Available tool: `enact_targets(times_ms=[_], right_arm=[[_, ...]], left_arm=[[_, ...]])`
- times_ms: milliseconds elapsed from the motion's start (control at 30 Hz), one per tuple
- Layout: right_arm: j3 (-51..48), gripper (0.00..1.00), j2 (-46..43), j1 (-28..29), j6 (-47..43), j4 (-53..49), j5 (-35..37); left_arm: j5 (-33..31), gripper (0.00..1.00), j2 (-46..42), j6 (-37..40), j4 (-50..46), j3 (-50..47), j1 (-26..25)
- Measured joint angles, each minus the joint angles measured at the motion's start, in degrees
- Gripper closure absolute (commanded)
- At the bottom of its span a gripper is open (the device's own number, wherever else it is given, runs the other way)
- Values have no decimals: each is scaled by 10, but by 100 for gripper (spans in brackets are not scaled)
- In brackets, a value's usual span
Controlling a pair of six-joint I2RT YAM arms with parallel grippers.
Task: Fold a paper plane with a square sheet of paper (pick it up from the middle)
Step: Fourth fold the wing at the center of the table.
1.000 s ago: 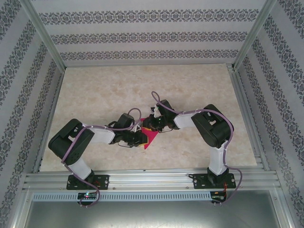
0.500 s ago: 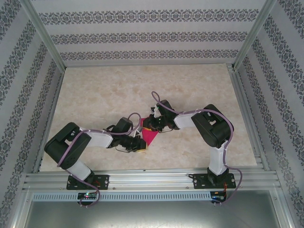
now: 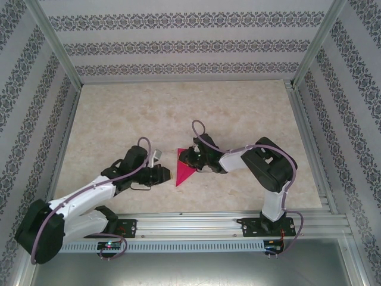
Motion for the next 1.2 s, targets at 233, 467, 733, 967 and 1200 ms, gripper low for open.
enact_targets(times_ms=[233, 467, 733, 967, 1200], right_arm=[[-15, 81, -6, 21, 54, 24, 49], [-18, 81, -3, 21, 69, 36, 50], [-19, 80, -2, 19, 70, 41, 47], [-19, 80, -2, 16, 66, 41, 38], [-7, 78, -5, 0, 32, 15, 4]], left_arm=[[31, 80, 95, -21, 50, 19, 11], [54, 80, 190, -40, 110, 53, 11], [51, 81, 276, -43, 129, 68, 11], [40, 85, 325, -42, 128, 70, 7], [23, 94, 322, -35, 143, 55, -4]])
